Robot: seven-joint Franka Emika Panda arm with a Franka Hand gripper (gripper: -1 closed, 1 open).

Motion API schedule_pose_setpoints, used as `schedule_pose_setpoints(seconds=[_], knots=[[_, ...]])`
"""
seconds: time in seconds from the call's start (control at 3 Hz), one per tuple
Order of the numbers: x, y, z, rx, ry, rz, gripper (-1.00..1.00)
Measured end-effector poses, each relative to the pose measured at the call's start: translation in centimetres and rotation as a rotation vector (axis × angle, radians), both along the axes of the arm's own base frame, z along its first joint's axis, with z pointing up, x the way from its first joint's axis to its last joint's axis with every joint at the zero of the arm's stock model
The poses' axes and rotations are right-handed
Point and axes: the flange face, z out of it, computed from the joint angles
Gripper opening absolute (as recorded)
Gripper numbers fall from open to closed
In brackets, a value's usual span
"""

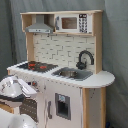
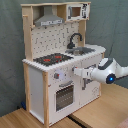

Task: Play with the kitchen

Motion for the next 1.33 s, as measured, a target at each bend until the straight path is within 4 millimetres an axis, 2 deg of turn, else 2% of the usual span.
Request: schedule_pose_setpoints(seconds=[0.33,0.67,1.0,1.33], knots=[[1.1,0.9,1.2,0.097,-0.038,-0.009,1.0],[1.4,2.9,1.0,0.157,-0.055,0.013,1.0],[0.2,5.4,0.4,0.217,-0.084,0.042,1.0],[-0.2,5.9,-0.2,0.301,-0.131,0.025,1.0]])
